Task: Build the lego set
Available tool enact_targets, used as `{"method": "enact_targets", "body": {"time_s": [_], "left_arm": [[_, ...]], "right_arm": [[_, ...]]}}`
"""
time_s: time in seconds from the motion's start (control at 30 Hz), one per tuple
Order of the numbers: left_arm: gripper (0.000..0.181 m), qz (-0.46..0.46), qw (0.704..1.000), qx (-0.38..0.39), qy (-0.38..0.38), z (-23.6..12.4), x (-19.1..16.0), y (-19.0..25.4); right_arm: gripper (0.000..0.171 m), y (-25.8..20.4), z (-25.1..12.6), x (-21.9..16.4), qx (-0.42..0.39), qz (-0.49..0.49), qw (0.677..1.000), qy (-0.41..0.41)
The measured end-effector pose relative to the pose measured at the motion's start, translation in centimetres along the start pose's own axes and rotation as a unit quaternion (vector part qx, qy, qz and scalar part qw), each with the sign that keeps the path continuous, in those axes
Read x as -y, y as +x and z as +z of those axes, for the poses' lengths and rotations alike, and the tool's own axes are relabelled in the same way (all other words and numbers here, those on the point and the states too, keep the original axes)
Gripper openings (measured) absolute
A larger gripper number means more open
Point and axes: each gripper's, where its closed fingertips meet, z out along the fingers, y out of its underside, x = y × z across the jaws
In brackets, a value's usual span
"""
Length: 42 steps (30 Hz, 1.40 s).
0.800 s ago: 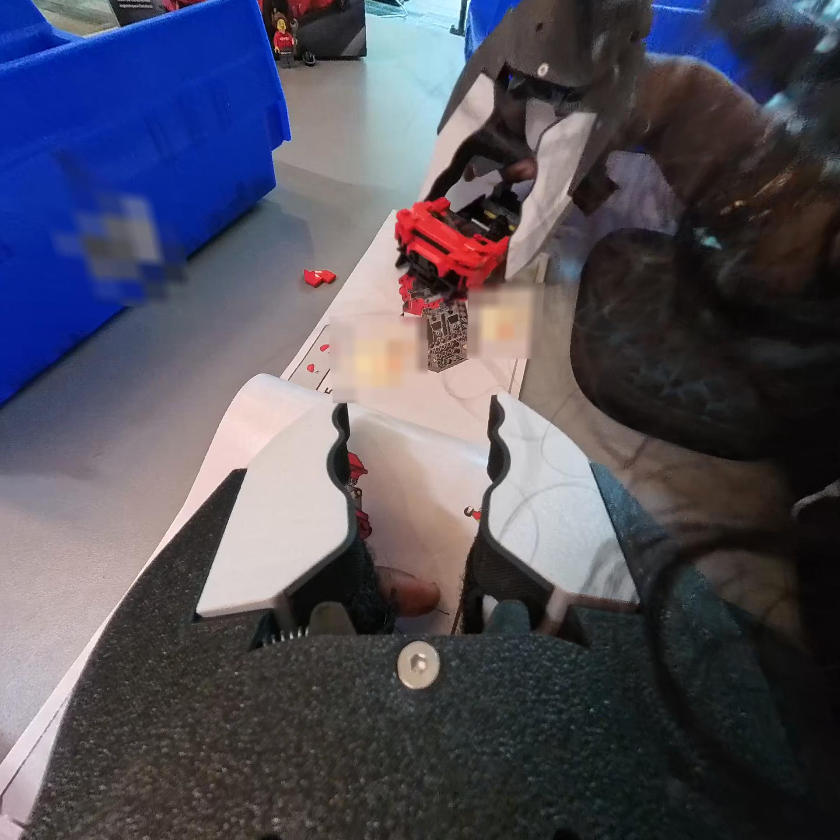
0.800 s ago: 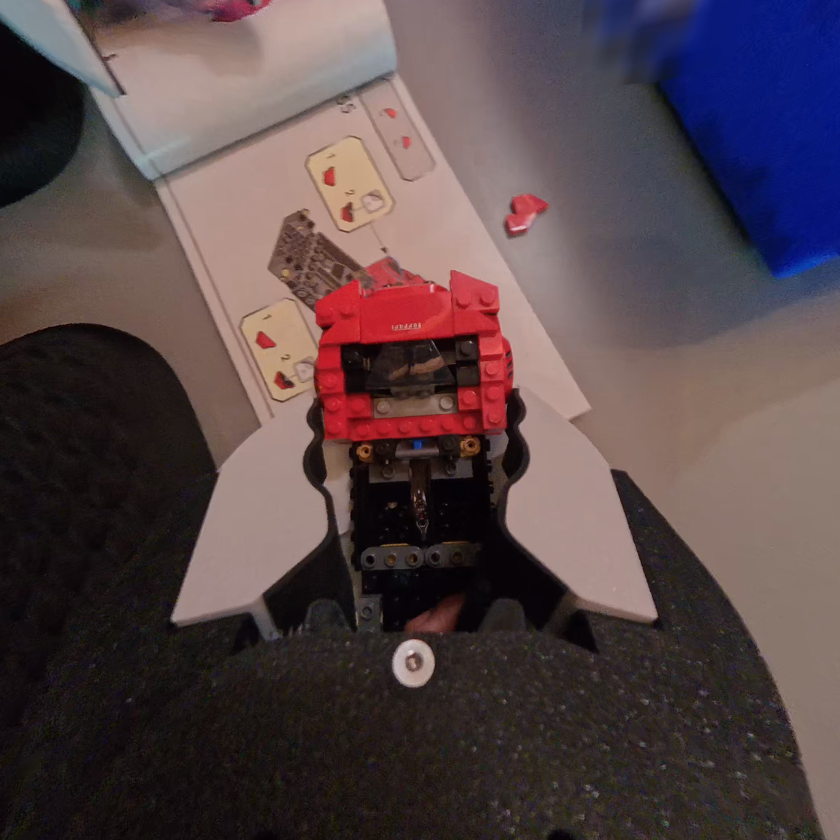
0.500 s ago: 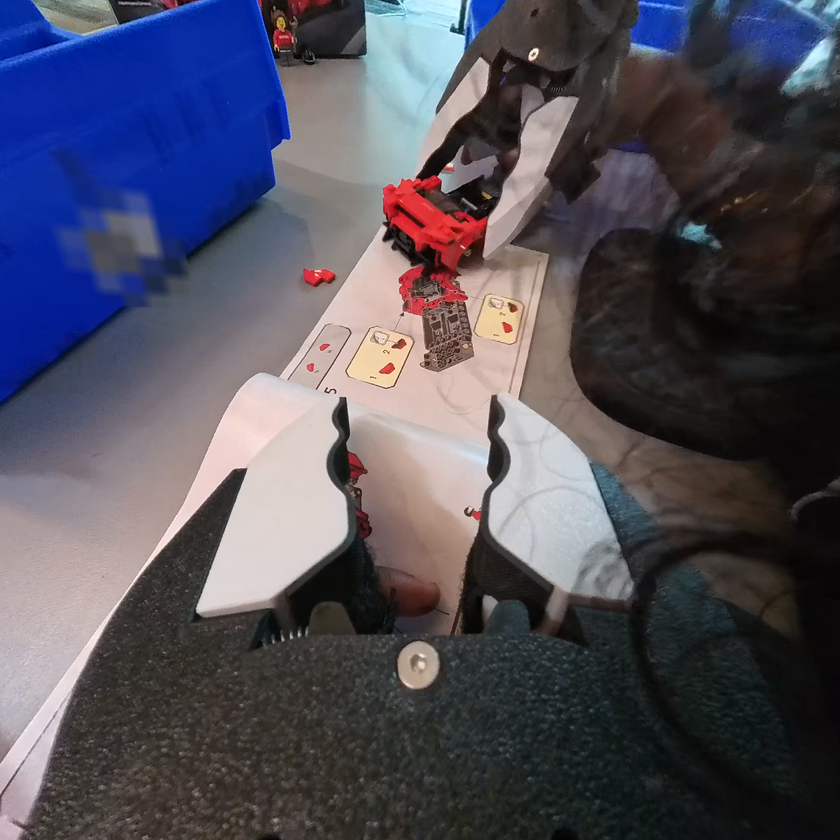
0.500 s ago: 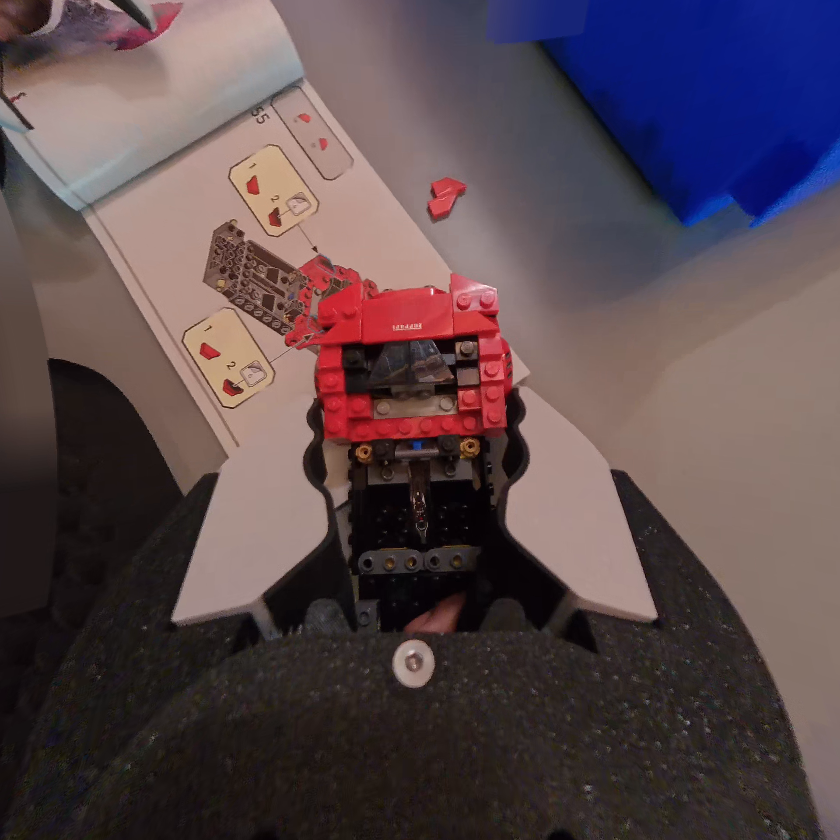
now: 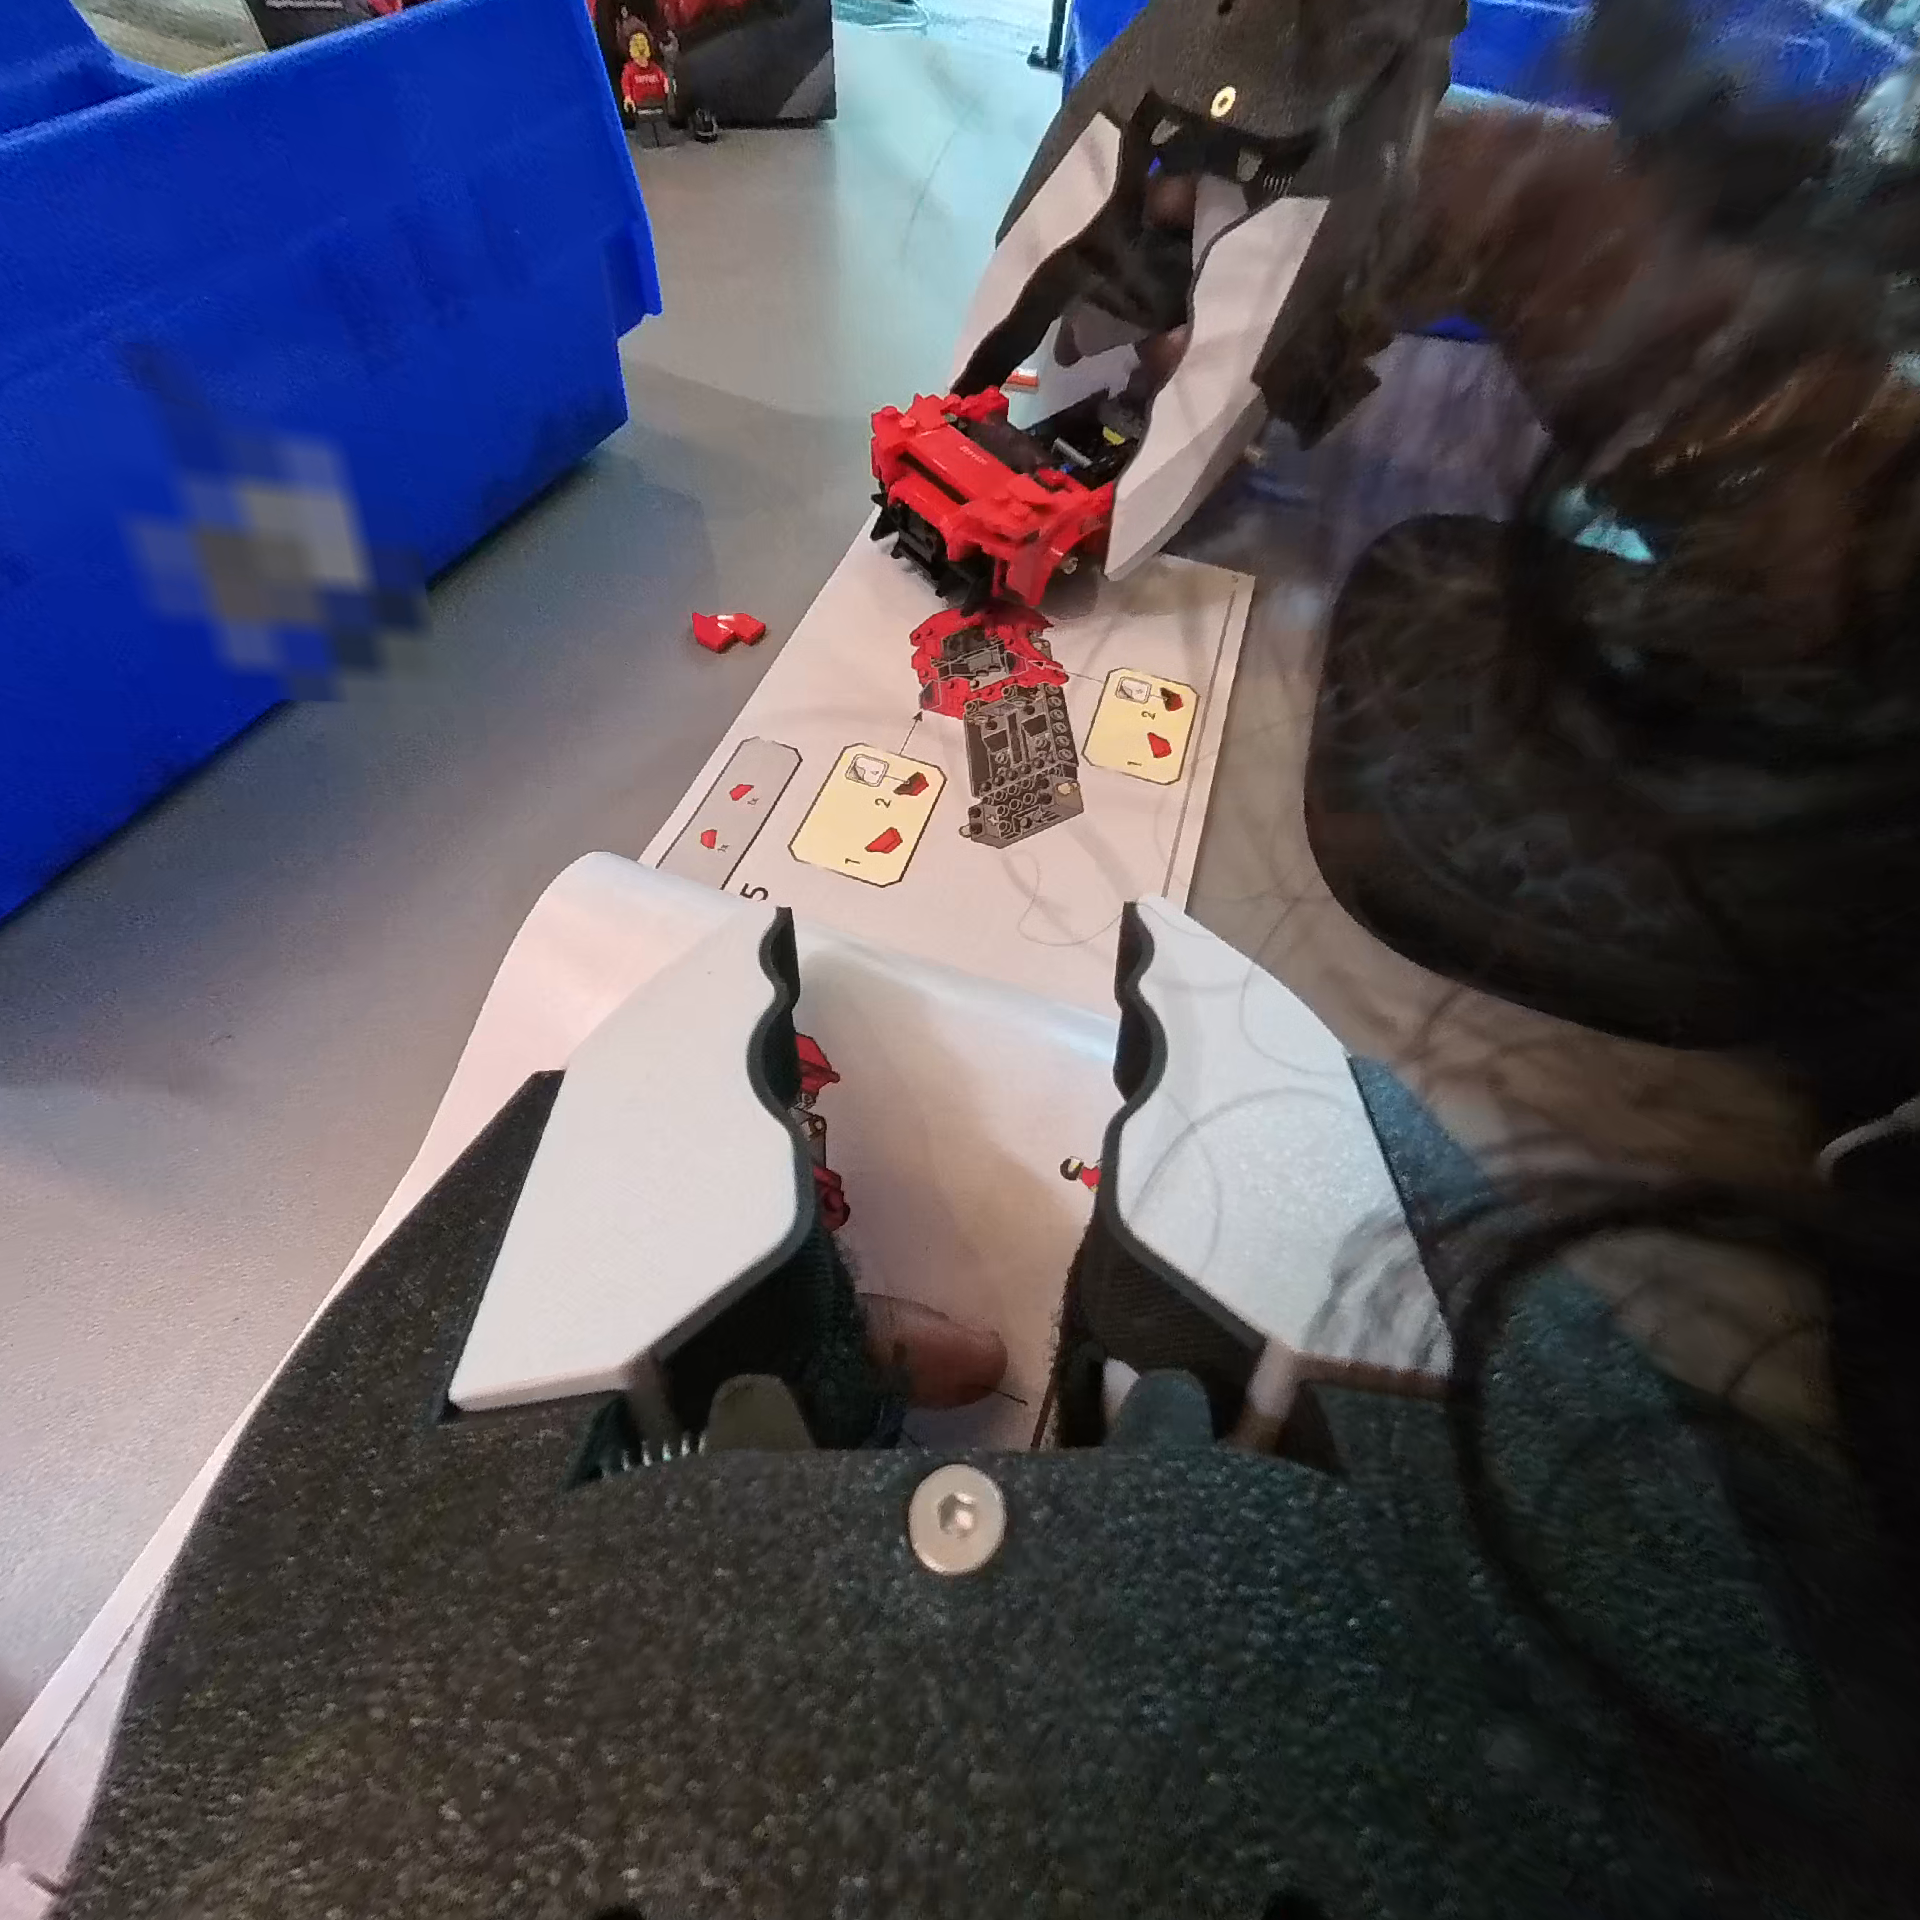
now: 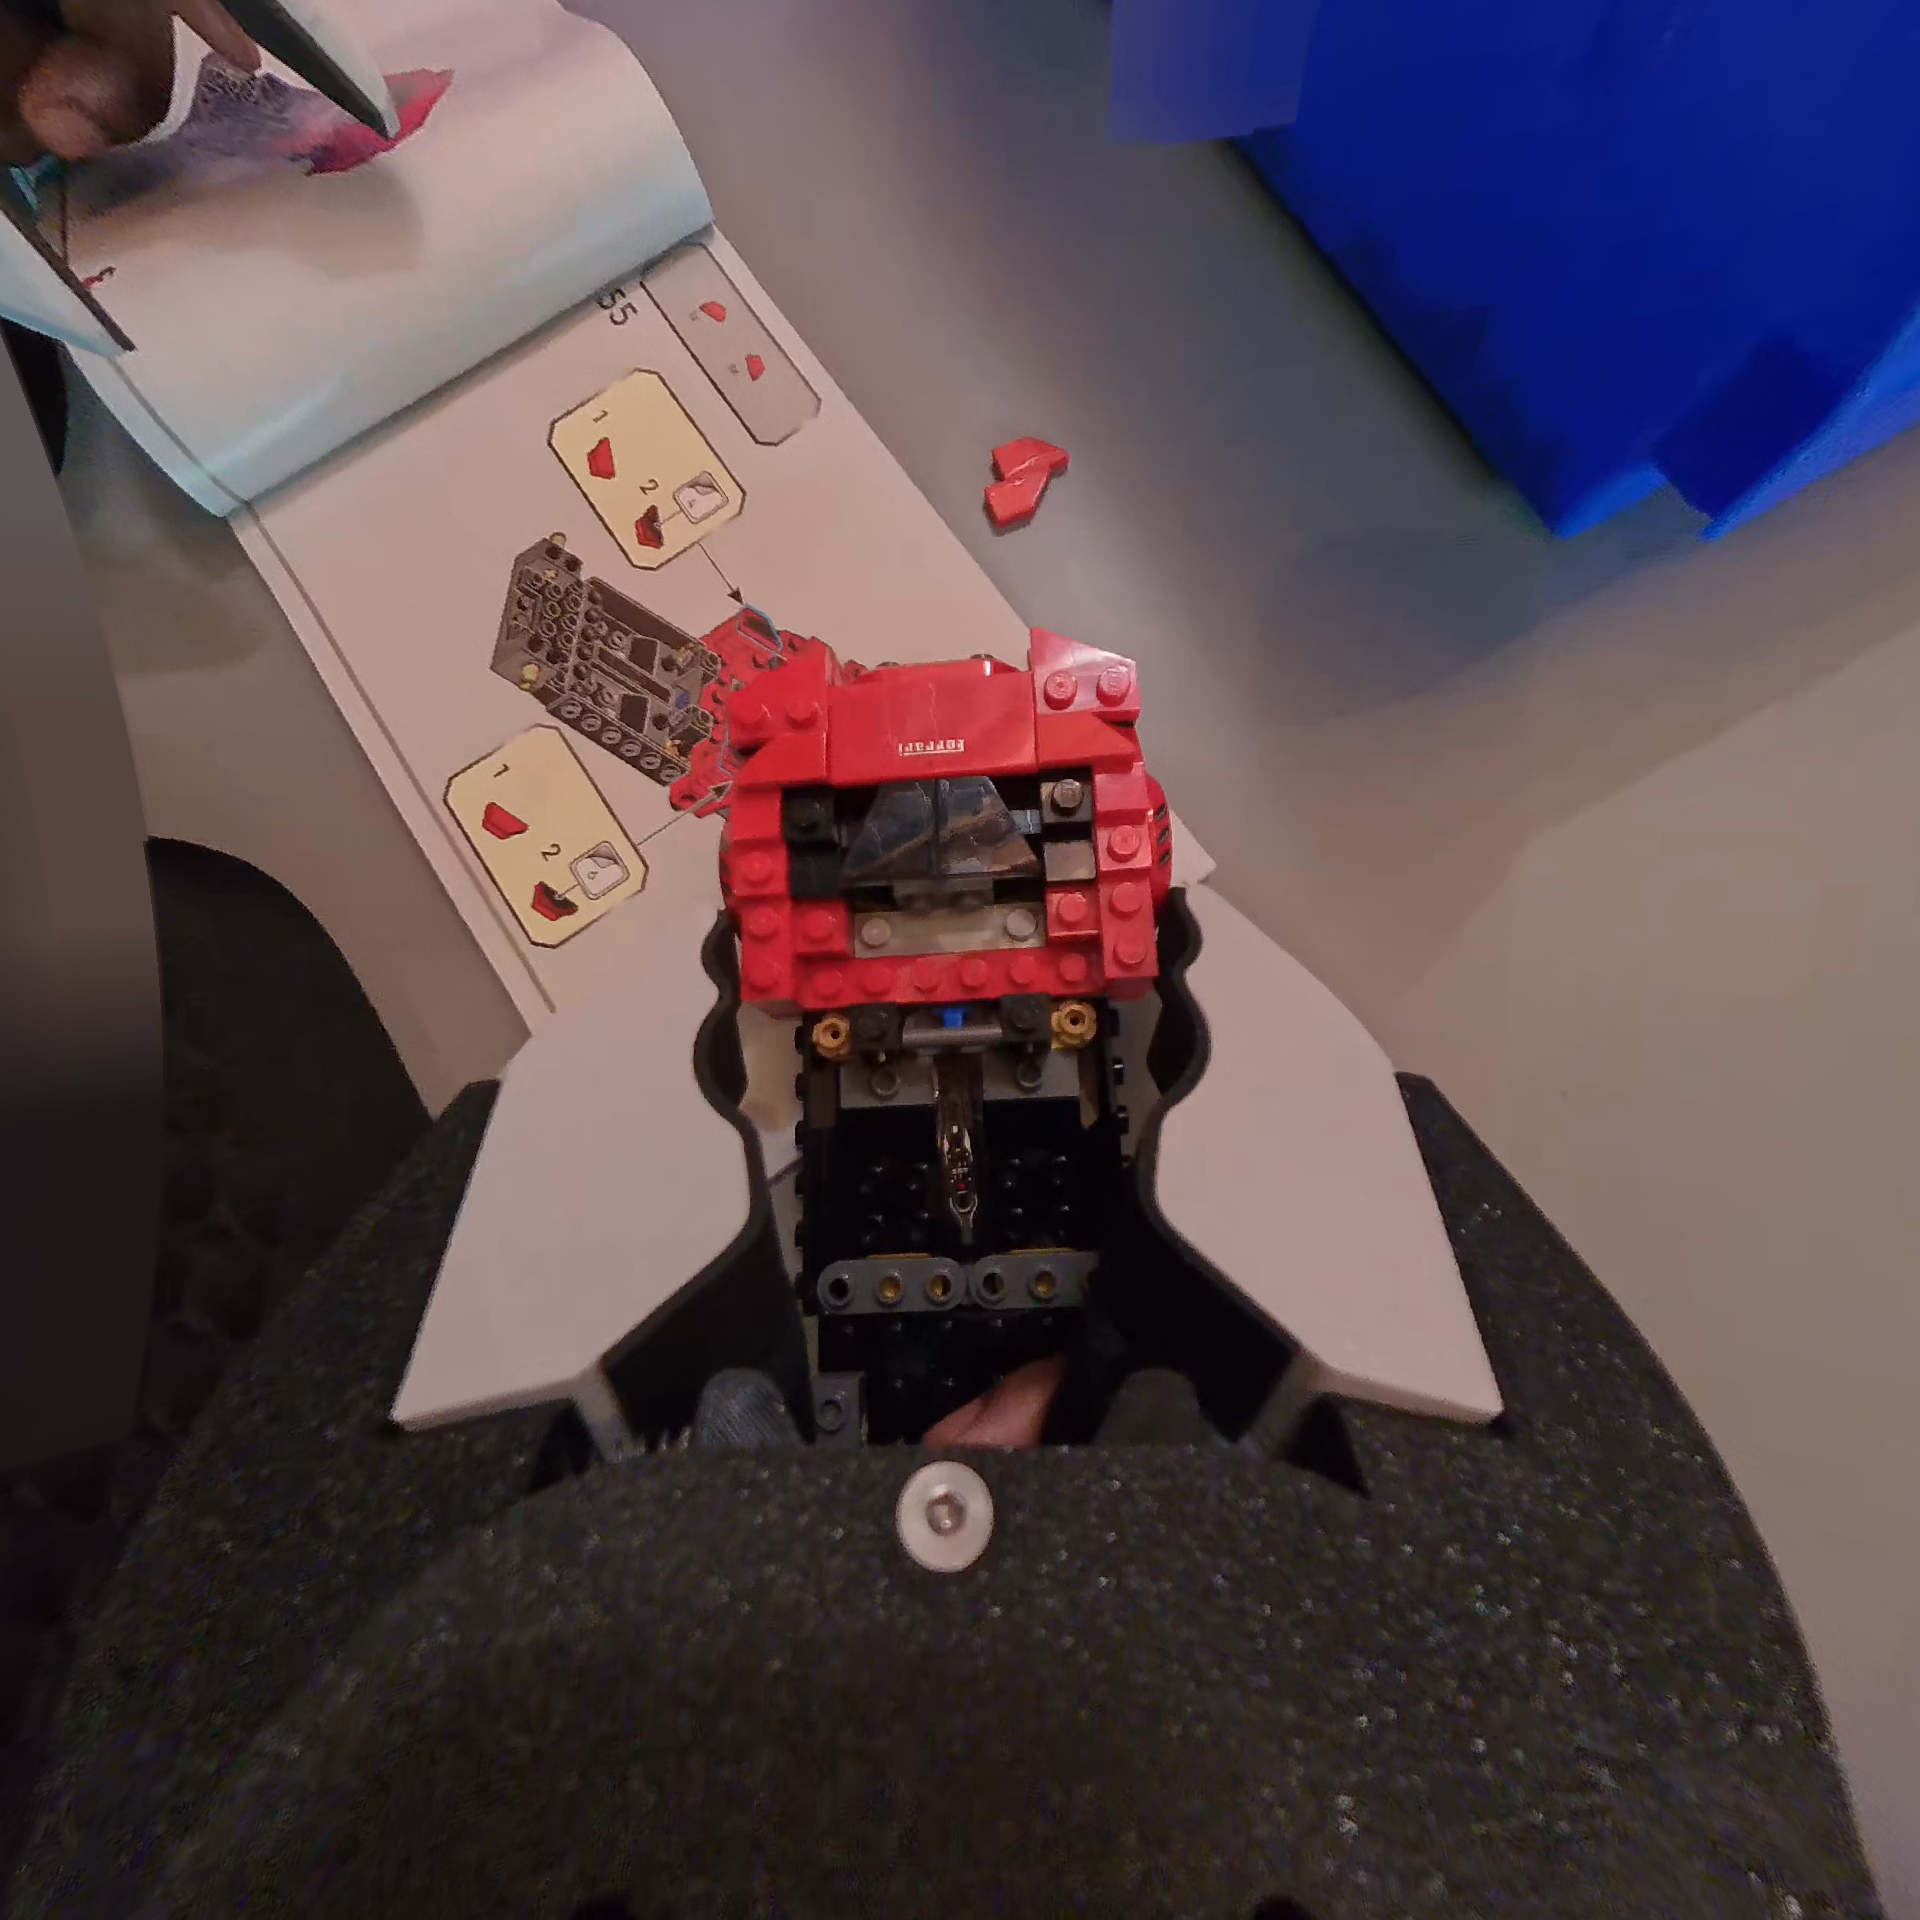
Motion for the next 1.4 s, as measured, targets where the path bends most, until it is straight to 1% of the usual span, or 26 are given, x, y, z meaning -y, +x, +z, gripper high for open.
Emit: {"method": "enact_targets", "body": {"time_s": [0.1, 0.23, 0.3, 0.43, 0.53, 0.6, 0.63, 0.67, 0.73, 0.77, 0.8, 0.83, 0.87, 0.9, 1.0, 1.07, 1.13, 1.27, 1.33, 1.4], "left_arm": [[0.059, 0.001, 1.0, 0.0, -0.001, 0.0, 0.0, 0.0], [0.059, 0.002, 1.0, -0.001, -0.002, 0.0, 0.0, 0.1], [0.058, 0.001, 1.0, -0.002, -0.004, 0.1, -0.1, 0.1], [0.059, 0.002, 1.0, -0.001, -0.002, 0.0, 0.0, 0.1], [0.058, 0.007, 1.0, -0.001, -0.001, 0.0, 0.0, 0.2], [0.059, 0.01, 1.0, -0.001, -0.004, 0.0, -0.1, 0.2], [0.058, 0.01, 1.0, -0.002, -0.004, 0.0, -0.1, 0.2], [0.059, 0.011, 1.0, -0.002, -0.003, 0.0, 0.0, 0.2], [0.059, 0.012, 1.0, -0.003, -0.001, 0.0, 0.0, 0.3], [0.058, 0.012, 1.0, -0.003, -0.001, 0.0, 0.0, 0.3], [0.058, 0.011, 1.0, -0.003, 0.0, 0.0, 0.0, 0.3], [0.059, 0.011, 1.0, -0.003, 0.0, 0.0, 0.0, 0.3], [0.058, 0.011, 1.0, -0.003, 0.0, 0.0, 0.0, 0.3], [0.058, 0.012, 1.0, -0.003, 0.001, -0.1, 0.1, 0.3], [0.059, 0.012, 1.0, -0.002, 0.001, 0.0, 0.1, 0.3], [0.058, 0.012, 1.0, -0.003, 0.0, 0.0, 0.1, 0.3], [0.058, 0.013, 1.0, -0.002, -0.001, 0.0, 0.0, 0.2], [0.058, 0.012, 1.0, -0.003, -0.001, 0.0, 0.0, 0.2], [0.058, 0.013, 1.0, -0.003, -0.002, 0.0, 0.0, 0.3], [0.058, 0.014, 1.0, -0.003, -0.003, 0.0, 0.0, 0.3]], "right_arm": [[0.077, -0.7, 0.0, 0.3, 0.015, -0.011, 1.0, 0.004], [0.077, -3.3, 0.5, 1.4, 0.053, -0.053, 0.997, 0.0], [0.077, -4.8, 1.1, 2.1, 0.072, -0.078, 0.994, -0.01], [0.077, -7.5, 3.0, 3.1, 0.116, -0.083, 0.989, -0.034], [0.076, -7.8, 4.2, 2.8, 0.113, -0.09, 0.988, -0.061], [0.077, -7.9, 4.2, 2.9, 0.119, -0.082, 0.987, -0.065], [0.08, -7.8, 4.0, 3.2, 0.126, -0.072, 0.987, -0.062], [0.085, -7.5, 3.6, 3.7, 0.129, -0.06, 0.988, -0.052], [0.084, -6.5, 2.6, 5.4, 0.142, -0.031, 0.989, -0.011], [0.078, -5.7, 2.2, 6.3, 0.143, -0.014, 0.989, 0.016], [0.063, -4.4, 2.0, 7.3, 0.133, 0.008, 0.99, 0.045], [0.043, -3.1, 1.9, 8.0, 0.125, 0.031, 0.989, 0.067], [0.028, -2.2, 2.2, 8.3, 0.125, 0.045, 0.988, 0.077], [0.023, -1.5, 2.8, 8.0, 0.122, 0.045, 0.989, 0.067], [0.021, 0.6, 5.1, 6.0, 0.062, -0.006, 0.998, -0.006], [0.021, 1.1, 6.1, 5.6, 0.034, -0.032, 0.998, -0.029], [0.021, 1.1, 6.5, 6.1, 0.03, -0.029, 0.999, -0.021], [0.021, 1.4, 7.0, 6.1, 0.021, -0.028, 0.999, -0.035], [0.019, 1.3, 7.1, 6.1, 0.026, -0.02, 0.999, -0.038], [0.014, 1.2, 7.1, 6.1, 0.032, -0.016, 0.999, -0.038]]}}
